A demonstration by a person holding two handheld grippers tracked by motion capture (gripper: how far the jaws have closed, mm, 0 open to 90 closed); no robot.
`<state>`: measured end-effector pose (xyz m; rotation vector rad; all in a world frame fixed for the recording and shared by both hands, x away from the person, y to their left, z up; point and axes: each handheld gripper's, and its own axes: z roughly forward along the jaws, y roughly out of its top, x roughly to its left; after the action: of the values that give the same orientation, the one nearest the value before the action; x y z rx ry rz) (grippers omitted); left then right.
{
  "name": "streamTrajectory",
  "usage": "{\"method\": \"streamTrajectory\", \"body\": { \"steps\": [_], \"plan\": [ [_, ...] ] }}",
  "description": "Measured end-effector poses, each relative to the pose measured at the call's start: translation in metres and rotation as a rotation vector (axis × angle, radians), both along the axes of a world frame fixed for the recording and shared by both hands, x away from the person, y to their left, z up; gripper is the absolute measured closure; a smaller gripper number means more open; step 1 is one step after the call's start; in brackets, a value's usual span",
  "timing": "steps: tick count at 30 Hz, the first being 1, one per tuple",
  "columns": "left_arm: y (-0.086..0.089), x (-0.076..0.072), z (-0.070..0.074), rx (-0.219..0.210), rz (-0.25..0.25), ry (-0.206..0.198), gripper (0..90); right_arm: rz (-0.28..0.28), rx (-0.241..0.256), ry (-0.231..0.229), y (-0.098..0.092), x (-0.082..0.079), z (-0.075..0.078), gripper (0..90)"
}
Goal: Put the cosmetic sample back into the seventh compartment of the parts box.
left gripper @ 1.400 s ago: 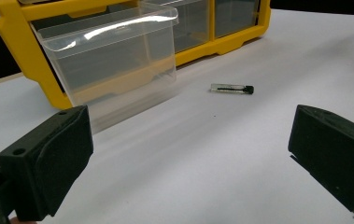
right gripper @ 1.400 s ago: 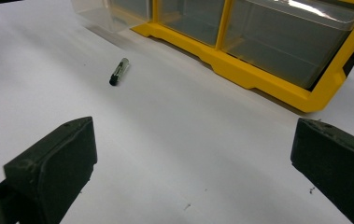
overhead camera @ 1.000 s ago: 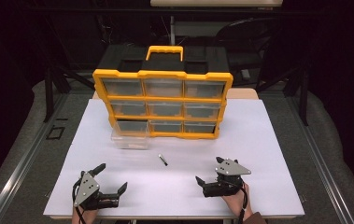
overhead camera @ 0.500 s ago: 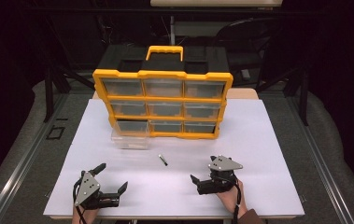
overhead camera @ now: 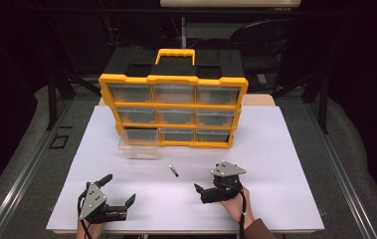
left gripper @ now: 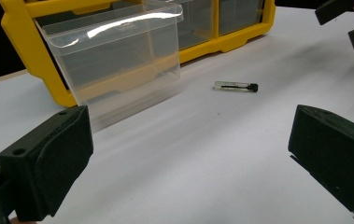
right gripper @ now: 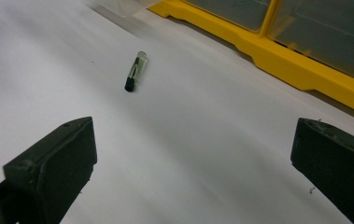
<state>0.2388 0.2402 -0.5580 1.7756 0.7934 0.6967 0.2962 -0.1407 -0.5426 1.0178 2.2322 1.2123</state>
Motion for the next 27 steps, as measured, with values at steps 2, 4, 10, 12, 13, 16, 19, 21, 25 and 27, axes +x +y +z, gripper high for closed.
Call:
{"method": "streamTrajectory", "body": {
  "steps": [2, 4, 10, 12, 13, 16, 19, 21, 25, 27],
  "plan": [
    [0.000, -0.001, 0.001, 0.003, -0.003, -0.001, 0.0, 0.004, -0.003, 0.010, 0.004, 0.001, 0.000, 0.0],
    [0.000, -0.001, 0.001, 0.002, -0.001, -0.001, 0.0, 0.006, -0.008, 0.015, 0.008, 0.002, -0.001, 0.0],
    [0.000, 0.000, 0.000, 0.001, 0.001, 0.001, 0.0, 0.015, -0.016, 0.029, 0.018, 0.009, -0.001, 0.0],
    [0.000, 0.000, 0.000, 0.001, 0.002, 0.000, 0.0, 0.016, -0.019, 0.033, 0.020, 0.011, -0.001, 0.0],
    [0.000, 0.000, 0.000, 0.002, 0.002, 0.001, 0.0, 0.016, -0.026, 0.040, 0.024, 0.013, -0.001, 0.0],
    [-0.001, 0.001, 0.000, 0.000, 0.002, 0.004, 0.0, 0.019, -0.032, 0.048, 0.028, 0.015, 0.000, 0.0],
    [-0.001, 0.002, 0.000, 0.005, -0.001, 0.004, 0.0, 0.026, -0.041, 0.061, 0.036, 0.021, 0.001, 0.0],
    [-0.001, 0.001, 0.000, 0.005, -0.002, 0.001, 0.0, 0.028, -0.049, 0.071, 0.039, 0.023, 0.001, 0.0],
    [-0.001, 0.001, 0.000, 0.003, -0.001, 0.002, 0.0, 0.034, -0.059, 0.082, 0.047, 0.026, 0.002, 0.0],
    [-0.001, 0.002, 0.000, 0.004, -0.001, 0.006, 0.0, 0.040, -0.073, 0.078, 0.050, 0.028, 0.002, 0.0]
  ]
}}
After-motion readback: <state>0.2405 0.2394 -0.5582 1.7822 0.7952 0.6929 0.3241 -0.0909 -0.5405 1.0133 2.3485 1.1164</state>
